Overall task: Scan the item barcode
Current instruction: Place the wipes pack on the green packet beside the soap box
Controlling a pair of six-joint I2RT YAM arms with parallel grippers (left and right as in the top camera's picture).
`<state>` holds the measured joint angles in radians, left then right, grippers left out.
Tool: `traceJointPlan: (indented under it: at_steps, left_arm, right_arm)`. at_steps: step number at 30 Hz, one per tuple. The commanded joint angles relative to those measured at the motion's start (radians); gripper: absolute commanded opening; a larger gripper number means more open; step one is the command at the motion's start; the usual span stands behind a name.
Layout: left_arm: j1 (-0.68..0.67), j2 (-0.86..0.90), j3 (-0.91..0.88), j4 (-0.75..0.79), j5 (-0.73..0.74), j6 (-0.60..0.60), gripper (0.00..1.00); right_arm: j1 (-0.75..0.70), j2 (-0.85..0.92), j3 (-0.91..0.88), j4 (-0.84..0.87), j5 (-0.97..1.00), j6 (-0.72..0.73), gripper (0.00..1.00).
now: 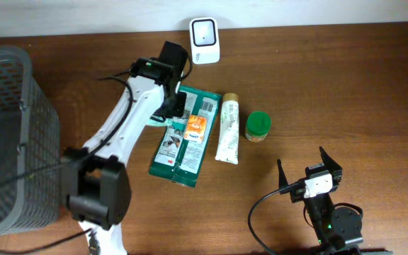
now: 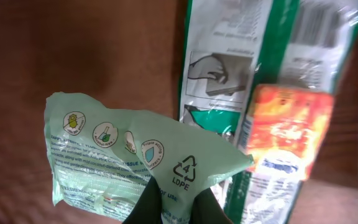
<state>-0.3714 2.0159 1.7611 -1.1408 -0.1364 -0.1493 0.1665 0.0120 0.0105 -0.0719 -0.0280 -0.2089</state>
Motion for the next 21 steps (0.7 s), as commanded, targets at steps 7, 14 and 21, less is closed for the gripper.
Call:
traceJointPlan:
  at_steps: [7,14,21]
  left_arm:
    - [0.000,0.058,0.011,0.032,0.073,0.005,0.52]
    - [0.023,-0.097,0.198,-0.019,0.072,0.006,0.59]
    - [0.156,-0.214,0.217,-0.001,0.103,0.153,0.90]
  right_arm:
    - [0.005,-0.006,-0.005,-0.003,-0.010,0.011,0.99]
    - [0.005,-0.006,-0.005,-0.003,-0.010,0.011,0.98]
    - [0.005,-0.006,-0.005,-0.003,-0.010,0.011,0.98]
